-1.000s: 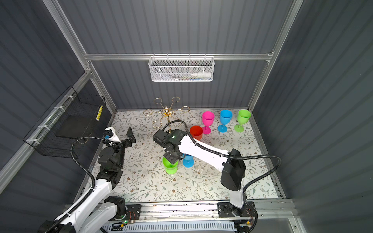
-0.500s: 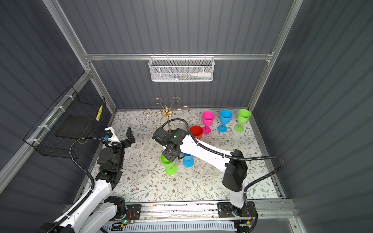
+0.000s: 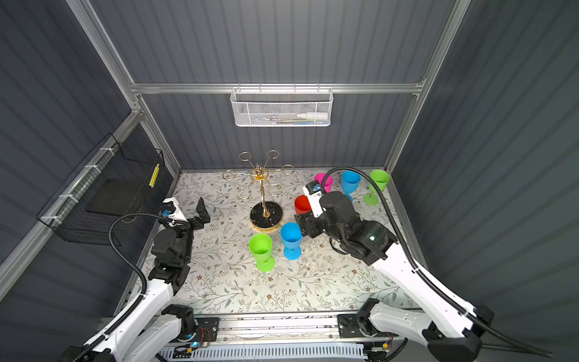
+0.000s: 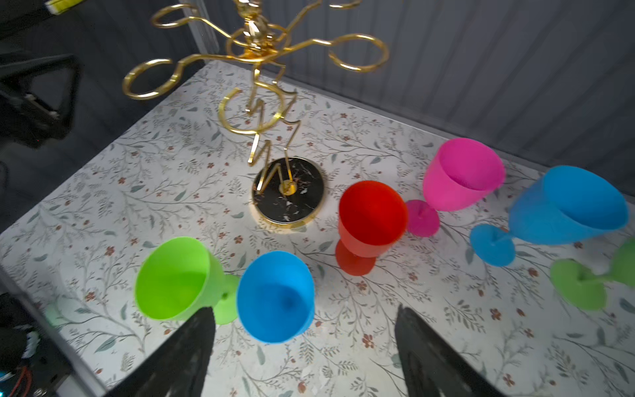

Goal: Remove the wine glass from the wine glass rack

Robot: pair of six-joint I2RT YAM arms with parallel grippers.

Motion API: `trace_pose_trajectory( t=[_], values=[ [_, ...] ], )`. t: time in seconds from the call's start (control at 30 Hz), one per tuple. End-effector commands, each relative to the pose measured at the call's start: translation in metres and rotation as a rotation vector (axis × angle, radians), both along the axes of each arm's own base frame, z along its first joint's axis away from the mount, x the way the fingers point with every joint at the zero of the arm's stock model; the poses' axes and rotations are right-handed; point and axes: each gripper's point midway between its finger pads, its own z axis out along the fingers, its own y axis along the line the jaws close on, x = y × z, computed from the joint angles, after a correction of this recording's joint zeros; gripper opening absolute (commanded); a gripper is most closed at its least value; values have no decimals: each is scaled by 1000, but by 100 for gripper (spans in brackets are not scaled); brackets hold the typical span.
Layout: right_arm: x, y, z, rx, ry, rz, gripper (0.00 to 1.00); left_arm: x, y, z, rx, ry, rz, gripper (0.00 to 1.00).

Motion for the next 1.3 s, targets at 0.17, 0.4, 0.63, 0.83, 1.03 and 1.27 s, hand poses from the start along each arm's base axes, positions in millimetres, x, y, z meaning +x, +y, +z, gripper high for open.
trace_pose_trajectory(
  t=[0.17,0.4,0.63,0.83,1.03,1.27],
  values=[
    [48,-76,-41,24,-143,-262,91,0,5,-61,39,120,26,100],
    [79,-151,-98,65,-195,-528,96,2,10,-106,86,195,56,100],
    [89,-204,-142,45,-256,-682,99,10,5,-158,142,308,28,100],
    [94,-220,-160,31,-378,-675,99,29,-3,-164,182,272,-2,100],
    [99,-213,-181,54,-396,-612,99,41,-2,-181,204,291,-5,100],
    [102,-215,-182,35,-388,-636,99,48,1,-195,207,320,19,100]
  ],
)
